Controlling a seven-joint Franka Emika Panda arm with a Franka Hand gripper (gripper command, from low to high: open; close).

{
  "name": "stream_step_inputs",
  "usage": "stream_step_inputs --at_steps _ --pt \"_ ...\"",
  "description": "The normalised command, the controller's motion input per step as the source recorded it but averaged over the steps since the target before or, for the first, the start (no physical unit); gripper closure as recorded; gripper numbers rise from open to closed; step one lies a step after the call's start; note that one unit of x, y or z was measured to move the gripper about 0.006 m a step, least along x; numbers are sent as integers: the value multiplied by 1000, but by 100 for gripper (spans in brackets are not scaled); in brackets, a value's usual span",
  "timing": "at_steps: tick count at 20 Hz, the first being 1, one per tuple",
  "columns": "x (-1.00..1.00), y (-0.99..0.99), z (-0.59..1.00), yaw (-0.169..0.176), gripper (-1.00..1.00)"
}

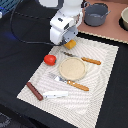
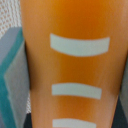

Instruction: Interact with the objects in diverse but meaningful ways.

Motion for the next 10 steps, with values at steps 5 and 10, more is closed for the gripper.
stream_step_inputs --at_steps 5,10 --pt "-277 0 275 96 -100" --pt "-365 -54 206 119 -100"
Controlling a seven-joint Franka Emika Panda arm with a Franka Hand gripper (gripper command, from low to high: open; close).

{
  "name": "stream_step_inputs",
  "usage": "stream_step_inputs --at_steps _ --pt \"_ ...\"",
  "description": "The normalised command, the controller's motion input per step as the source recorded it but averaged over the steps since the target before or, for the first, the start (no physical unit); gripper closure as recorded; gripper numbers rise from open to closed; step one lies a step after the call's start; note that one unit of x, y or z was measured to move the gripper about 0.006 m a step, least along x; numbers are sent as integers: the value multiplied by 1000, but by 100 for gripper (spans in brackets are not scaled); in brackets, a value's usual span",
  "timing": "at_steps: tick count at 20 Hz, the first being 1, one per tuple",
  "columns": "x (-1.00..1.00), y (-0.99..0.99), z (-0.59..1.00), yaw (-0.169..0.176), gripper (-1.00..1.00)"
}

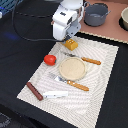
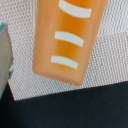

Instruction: Interact with the objects in diverse but meaningful ways.

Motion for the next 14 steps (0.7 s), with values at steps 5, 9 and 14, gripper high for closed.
stream_step_inputs --at_steps 5,9,14 --pt "-418 -419 326 149 -100" --pt "-304 -729 191 69 -100" --pt "-213 -905 118 13 -100"
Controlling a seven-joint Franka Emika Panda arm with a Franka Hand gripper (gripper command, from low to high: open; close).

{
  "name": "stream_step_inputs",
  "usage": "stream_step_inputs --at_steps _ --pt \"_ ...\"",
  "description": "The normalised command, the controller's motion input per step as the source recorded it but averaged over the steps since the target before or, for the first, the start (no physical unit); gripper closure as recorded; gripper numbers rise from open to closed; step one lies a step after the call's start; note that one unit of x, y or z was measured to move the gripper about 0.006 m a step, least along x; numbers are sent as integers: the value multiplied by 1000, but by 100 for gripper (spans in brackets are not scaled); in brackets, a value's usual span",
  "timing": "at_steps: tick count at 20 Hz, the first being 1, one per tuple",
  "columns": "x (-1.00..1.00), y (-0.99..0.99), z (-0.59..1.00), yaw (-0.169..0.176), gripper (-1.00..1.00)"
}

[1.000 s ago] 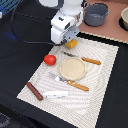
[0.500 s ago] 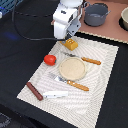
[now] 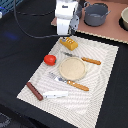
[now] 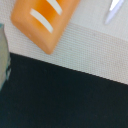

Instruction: Interact with the objects in diverse but meaningful ways.

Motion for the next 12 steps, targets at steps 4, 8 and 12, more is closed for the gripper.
stream_step_inputs --at_steps 4,8,12 --pt "-89 -984 34 0 -100" --pt "-201 -831 -12 -15 -100" --pt "-207 -490 -109 0 -100"
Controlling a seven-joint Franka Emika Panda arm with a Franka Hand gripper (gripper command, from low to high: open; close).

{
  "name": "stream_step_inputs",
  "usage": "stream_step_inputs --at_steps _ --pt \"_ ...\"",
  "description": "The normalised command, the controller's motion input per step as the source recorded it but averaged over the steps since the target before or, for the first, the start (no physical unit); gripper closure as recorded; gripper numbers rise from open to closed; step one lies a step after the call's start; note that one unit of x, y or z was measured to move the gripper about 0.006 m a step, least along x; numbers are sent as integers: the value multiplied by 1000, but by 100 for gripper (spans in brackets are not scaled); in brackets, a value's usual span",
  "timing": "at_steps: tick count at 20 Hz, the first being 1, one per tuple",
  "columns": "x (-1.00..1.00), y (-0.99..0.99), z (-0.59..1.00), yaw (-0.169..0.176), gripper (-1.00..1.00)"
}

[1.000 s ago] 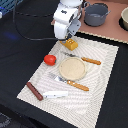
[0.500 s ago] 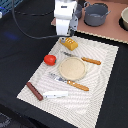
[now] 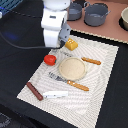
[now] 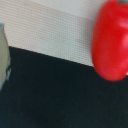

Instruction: Interact with the objects in diverse but meaningful ways.

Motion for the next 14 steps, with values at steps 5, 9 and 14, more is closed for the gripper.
stream_step_inputs --at_steps 5,9,14 --pt "-160 -253 -247 0 -100" --pt "-15 -55 -262 0 -100" --pt "50 -46 -215 0 -100"
